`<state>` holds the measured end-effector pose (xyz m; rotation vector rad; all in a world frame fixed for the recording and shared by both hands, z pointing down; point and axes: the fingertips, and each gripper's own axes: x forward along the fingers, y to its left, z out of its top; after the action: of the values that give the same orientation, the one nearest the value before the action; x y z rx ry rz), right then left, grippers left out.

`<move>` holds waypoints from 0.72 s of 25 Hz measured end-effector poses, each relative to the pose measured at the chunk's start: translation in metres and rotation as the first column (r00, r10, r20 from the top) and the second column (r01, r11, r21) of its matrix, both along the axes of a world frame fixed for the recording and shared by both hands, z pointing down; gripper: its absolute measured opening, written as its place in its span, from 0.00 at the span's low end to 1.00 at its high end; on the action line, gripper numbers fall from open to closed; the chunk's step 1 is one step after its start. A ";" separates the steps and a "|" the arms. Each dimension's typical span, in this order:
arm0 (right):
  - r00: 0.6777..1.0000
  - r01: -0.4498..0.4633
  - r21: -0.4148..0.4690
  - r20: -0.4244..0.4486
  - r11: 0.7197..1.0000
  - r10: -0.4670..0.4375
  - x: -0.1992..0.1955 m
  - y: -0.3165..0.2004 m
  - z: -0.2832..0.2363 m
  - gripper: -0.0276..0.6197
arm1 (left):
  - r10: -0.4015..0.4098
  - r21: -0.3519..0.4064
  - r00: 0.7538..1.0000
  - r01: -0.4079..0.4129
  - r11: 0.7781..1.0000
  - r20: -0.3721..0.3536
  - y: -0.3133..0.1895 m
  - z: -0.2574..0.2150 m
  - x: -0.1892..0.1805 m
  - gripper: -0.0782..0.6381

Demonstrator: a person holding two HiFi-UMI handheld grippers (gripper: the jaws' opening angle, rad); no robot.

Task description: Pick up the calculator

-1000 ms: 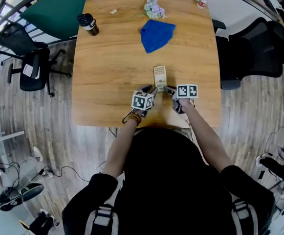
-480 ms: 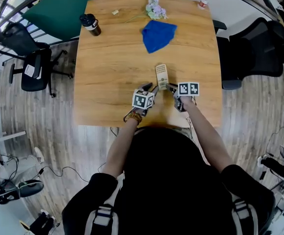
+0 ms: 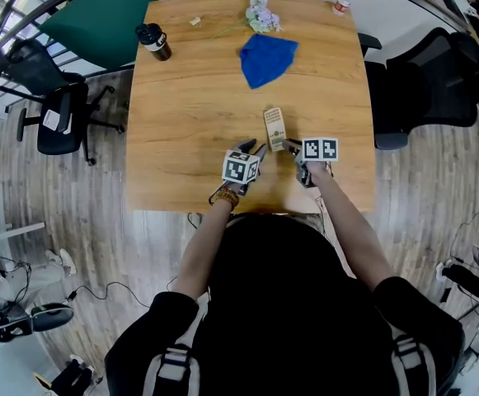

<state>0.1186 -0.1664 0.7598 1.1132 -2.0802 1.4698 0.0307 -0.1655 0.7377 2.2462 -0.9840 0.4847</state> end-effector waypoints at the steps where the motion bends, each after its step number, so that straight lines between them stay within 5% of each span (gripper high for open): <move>1: 1.000 0.001 0.003 -0.002 1.000 -0.001 0.000 0.001 -0.001 0.17 | -0.001 0.001 1.000 0.001 1.000 0.000 0.001 0.000 -0.001 0.31; 10: 0.999 0.011 0.023 -0.047 1.000 -0.010 0.003 0.007 -0.005 0.17 | 0.011 0.019 1.000 -0.011 1.000 0.018 0.010 -0.005 0.002 0.31; 18: 0.998 0.011 0.041 -0.056 0.999 -0.009 0.009 0.009 -0.010 0.17 | 0.104 0.110 0.990 -0.115 0.987 0.100 0.021 -0.024 0.017 0.32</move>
<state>0.1278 -0.1579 0.7497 1.1443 -2.0838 1.3814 0.0481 -0.1440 0.7136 2.4097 -0.9610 0.6005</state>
